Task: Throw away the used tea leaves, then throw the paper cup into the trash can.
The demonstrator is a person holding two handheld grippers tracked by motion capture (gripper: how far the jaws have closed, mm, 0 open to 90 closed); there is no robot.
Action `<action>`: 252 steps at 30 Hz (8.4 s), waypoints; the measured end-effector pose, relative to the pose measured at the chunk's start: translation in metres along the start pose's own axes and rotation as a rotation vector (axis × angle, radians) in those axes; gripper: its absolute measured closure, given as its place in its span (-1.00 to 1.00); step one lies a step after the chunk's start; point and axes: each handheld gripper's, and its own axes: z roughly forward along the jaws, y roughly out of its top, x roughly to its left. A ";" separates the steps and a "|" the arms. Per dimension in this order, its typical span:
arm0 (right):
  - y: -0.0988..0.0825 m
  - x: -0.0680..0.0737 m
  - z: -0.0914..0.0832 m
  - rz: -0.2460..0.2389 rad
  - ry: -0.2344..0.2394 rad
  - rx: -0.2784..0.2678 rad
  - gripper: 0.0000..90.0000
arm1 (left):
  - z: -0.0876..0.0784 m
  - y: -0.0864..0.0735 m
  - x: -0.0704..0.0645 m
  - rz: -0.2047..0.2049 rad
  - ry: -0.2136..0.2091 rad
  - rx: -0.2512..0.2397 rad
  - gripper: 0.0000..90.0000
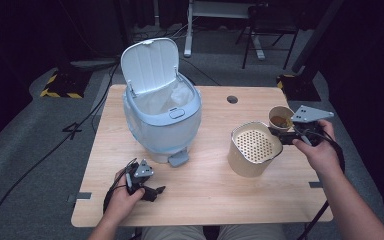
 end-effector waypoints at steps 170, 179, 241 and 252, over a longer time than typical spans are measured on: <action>0.247 0.094 0.100 0.184 0.398 -0.201 -0.36 | -0.002 -0.002 0.000 -0.001 -0.002 -0.002 -0.71; 0.256 0.109 0.125 0.174 0.400 -0.146 -0.36 | -0.002 -0.002 0.000 0.000 -0.001 -0.001 -0.71; 0.078 0.033 -0.043 0.259 0.294 -0.113 -0.65 | -0.001 -0.001 0.004 0.015 -0.018 0.004 -0.72; -0.016 0.044 -0.064 0.311 0.281 -0.069 -0.65 | -0.001 -0.001 0.003 0.012 -0.013 0.004 -0.72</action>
